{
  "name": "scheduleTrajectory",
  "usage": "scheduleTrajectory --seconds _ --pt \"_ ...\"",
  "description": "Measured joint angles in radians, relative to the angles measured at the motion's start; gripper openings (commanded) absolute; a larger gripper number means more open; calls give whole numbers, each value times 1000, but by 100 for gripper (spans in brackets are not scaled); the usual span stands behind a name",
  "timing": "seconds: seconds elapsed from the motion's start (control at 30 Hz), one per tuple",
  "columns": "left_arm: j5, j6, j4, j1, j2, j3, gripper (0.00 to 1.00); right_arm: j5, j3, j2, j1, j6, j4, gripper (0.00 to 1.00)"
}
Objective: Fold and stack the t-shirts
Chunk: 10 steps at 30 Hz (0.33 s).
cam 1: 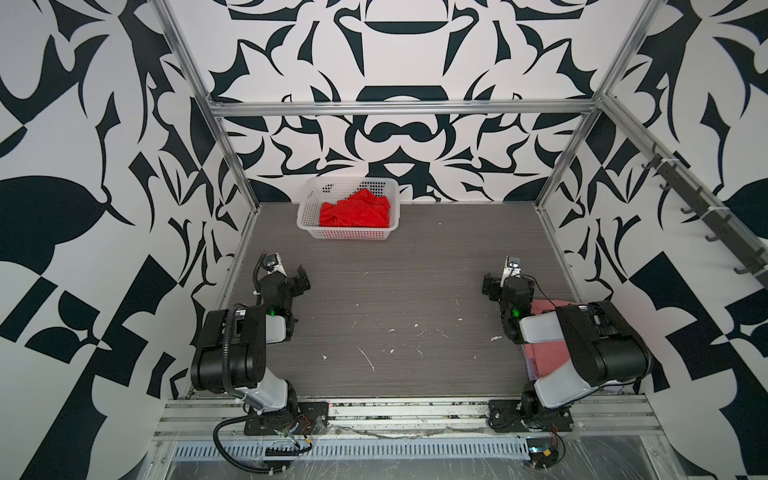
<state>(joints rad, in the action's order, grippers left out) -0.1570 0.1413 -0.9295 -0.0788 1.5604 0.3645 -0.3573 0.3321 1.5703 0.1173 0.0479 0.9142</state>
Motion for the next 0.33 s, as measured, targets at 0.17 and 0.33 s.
scheduleTrajectory --seconds 0.17,0.33 --pt "0 -9 12 3 1 2 99 8 0 0 -3 0 0 100" --pt "0 -11 14 3 1 2 99 11 0 0 -5 0 0 100"
